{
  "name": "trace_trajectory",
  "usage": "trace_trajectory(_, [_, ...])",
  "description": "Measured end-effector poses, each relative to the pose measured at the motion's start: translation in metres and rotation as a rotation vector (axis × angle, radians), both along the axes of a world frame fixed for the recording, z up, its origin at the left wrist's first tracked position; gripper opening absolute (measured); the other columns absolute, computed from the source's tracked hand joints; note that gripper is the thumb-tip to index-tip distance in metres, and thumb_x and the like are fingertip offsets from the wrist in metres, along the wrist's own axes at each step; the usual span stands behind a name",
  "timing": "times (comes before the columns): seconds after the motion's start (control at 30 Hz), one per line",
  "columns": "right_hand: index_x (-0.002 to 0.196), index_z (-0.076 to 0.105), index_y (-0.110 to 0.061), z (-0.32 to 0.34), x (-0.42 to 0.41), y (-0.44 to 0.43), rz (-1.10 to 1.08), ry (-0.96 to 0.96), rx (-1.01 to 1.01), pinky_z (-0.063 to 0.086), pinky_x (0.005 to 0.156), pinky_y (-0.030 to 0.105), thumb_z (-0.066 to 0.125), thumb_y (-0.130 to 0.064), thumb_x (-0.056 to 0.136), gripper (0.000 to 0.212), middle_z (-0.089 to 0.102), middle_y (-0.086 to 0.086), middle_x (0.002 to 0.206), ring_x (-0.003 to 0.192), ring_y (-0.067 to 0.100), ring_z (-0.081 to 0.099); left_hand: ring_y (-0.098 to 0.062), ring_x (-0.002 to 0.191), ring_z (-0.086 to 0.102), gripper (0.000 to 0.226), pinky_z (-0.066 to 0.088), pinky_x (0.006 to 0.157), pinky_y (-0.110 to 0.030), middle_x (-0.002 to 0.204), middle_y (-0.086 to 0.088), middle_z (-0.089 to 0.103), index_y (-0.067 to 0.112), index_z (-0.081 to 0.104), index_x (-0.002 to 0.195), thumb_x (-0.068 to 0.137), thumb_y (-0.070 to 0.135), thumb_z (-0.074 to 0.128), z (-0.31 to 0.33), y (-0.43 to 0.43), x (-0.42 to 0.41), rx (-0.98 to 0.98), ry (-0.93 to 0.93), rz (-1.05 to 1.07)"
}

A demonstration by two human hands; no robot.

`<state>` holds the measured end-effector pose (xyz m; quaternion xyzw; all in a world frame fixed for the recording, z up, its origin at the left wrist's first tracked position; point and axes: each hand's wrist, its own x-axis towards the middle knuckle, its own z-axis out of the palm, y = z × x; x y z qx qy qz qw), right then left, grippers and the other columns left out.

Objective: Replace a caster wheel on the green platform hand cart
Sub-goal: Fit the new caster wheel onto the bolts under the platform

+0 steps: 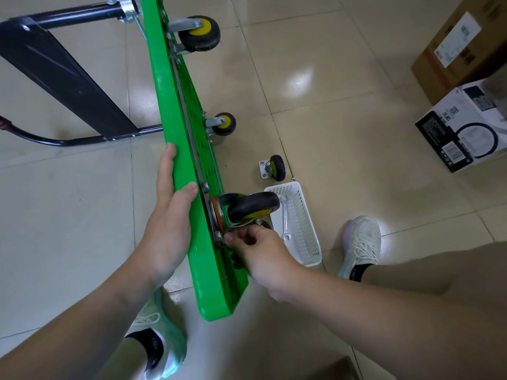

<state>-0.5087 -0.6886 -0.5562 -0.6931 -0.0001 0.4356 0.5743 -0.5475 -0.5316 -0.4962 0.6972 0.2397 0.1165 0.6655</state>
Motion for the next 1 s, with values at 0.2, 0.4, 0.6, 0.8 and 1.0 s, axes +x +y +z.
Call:
trace_trajectory(0.2, [0.087,0.078,-0.026,-0.002,0.002,-0.003,-0.019,0.062,0.064,0.052,0.099,0.051,0.073,-0.021,0.087,0.007,0.077,0.0,0.093,0.097,0.023,0.07,-0.007,0.143,0.043,0.059,0.03,0.122,-0.049,0.158,0.024,0.037,0.081,0.033,0.129,0.081,0.05,0.049,0.002,-0.002,0.0,0.004,-0.001,0.001])
trace_trajectory(0.4, [0.087,0.077,-0.026,-0.002,0.004,-0.004,0.061,-0.027,0.03,0.055,0.094,0.049,0.07,-0.031,0.087,0.008,0.076,-0.002,0.09,0.09,0.019,0.07,-0.005,0.14,0.046,0.059,0.033,0.121,-0.048,0.156,0.028,0.038,0.083,0.032,0.126,0.08,0.051,0.048,0.004,-0.003,-0.001,0.016,0.014,-0.001])
trace_trajectory(0.6, [0.093,0.074,-0.03,-0.004,0.003,-0.004,0.086,-0.065,0.046,0.053,0.098,0.047,0.067,-0.037,0.084,0.013,0.076,-0.006,0.094,0.097,0.017,0.07,-0.002,0.137,0.047,0.057,0.034,0.12,-0.046,0.15,0.035,0.039,0.085,0.031,0.124,0.086,0.044,0.046,0.007,-0.004,0.0,0.028,0.029,-0.003])
trace_trajectory(0.8, [0.097,0.073,-0.032,-0.006,0.002,-0.007,0.102,-0.092,0.062,0.052,0.1,0.046,0.067,-0.033,0.089,0.01,0.076,-0.007,0.097,0.1,0.015,0.069,0.001,0.14,0.043,0.056,0.031,0.122,-0.044,0.152,0.036,0.036,0.086,0.03,0.122,0.082,0.05,0.047,0.01,-0.004,0.0,0.031,0.037,-0.002])
trace_trajectory(1.0, [0.092,0.074,-0.027,-0.003,0.004,-0.005,0.16,-0.148,0.001,0.055,0.09,0.053,0.062,-0.06,0.076,0.038,0.075,-0.003,0.089,0.09,0.022,0.07,0.004,0.139,0.043,0.054,0.031,0.122,-0.044,0.152,0.037,0.034,0.086,0.029,0.121,0.088,0.045,0.044,0.012,-0.006,-0.001,0.035,0.047,-0.011])
